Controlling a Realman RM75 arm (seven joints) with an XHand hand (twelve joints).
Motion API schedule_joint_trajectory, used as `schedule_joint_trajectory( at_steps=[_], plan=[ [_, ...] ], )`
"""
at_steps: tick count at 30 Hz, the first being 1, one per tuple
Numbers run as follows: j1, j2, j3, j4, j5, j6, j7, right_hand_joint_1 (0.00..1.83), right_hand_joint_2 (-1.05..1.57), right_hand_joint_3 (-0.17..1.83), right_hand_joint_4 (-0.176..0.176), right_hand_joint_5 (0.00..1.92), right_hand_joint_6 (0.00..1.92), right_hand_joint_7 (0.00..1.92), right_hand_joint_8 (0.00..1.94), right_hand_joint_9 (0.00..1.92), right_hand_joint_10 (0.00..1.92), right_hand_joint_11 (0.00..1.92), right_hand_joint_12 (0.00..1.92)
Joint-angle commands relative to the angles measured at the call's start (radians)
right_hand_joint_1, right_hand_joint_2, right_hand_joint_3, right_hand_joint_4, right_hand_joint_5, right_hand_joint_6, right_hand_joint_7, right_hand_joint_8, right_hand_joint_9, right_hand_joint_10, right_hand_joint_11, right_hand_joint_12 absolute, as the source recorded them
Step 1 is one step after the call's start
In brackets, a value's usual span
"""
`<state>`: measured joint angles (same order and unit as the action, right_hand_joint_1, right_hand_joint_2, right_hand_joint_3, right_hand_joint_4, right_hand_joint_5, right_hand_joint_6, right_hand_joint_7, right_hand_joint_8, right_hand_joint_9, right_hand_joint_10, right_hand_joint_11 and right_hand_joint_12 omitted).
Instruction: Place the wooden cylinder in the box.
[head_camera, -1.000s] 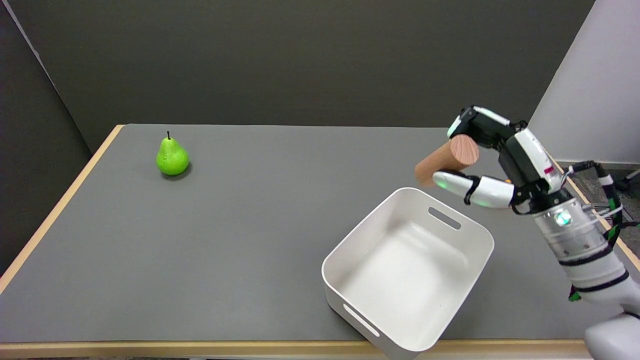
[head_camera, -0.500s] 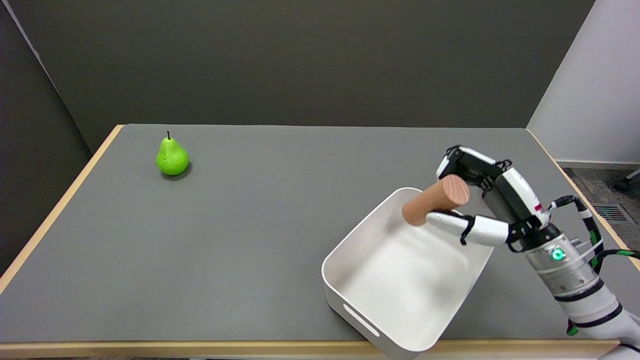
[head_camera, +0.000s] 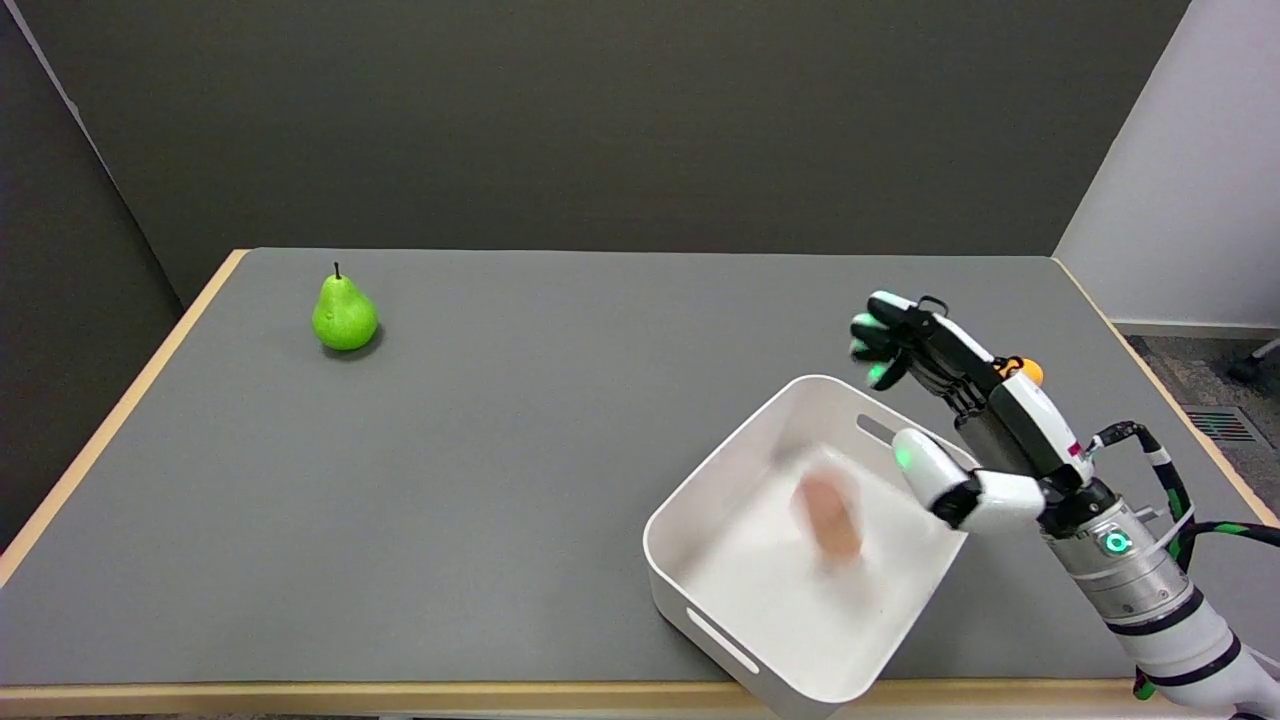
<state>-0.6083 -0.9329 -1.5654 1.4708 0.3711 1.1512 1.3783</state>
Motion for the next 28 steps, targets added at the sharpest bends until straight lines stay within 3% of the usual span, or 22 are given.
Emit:
schedule_joint_trajectory(
  at_steps=[1,7,11,14,16,21,28],
  plan=[
    [0.043,0.028,-0.046,-0.069,0.002,0.091,0.053,0.52,0.59,0.91,-0.093,0.07,0.32,0.05,0.22,0.00,0.58,0.15,1.32],
    [0.077,0.013,-0.050,-0.050,0.015,0.082,0.056,0.42,0.58,0.86,-0.094,0.03,0.18,0.00,0.11,0.00,0.34,0.11,1.23],
    [0.180,-0.022,-0.050,-0.009,0.041,0.010,0.049,0.40,0.60,0.81,-0.087,0.00,0.20,0.00,0.00,0.00,0.17,0.00,1.18],
    [0.300,-0.040,-0.054,-0.013,0.032,-0.075,0.049,0.41,0.60,0.80,-0.086,0.01,0.19,0.00,0.02,0.00,0.18,0.02,1.16],
    [0.366,-0.038,-0.066,-0.029,0.029,-0.125,0.049,0.55,0.57,0.95,-0.080,0.08,0.13,0.03,0.02,0.00,0.26,0.13,0.99],
    [0.513,-0.009,-0.122,-0.059,0.030,-0.301,-0.019,0.56,0.60,0.97,-0.086,0.09,0.22,0.04,0.07,0.00,0.33,0.14,1.02],
    [0.599,-0.028,-0.129,0.035,0.038,-0.500,-0.174,0.57,0.61,0.98,-0.087,0.09,0.22,0.04,0.07,0.00,0.34,0.14,1.02]
  ],
)
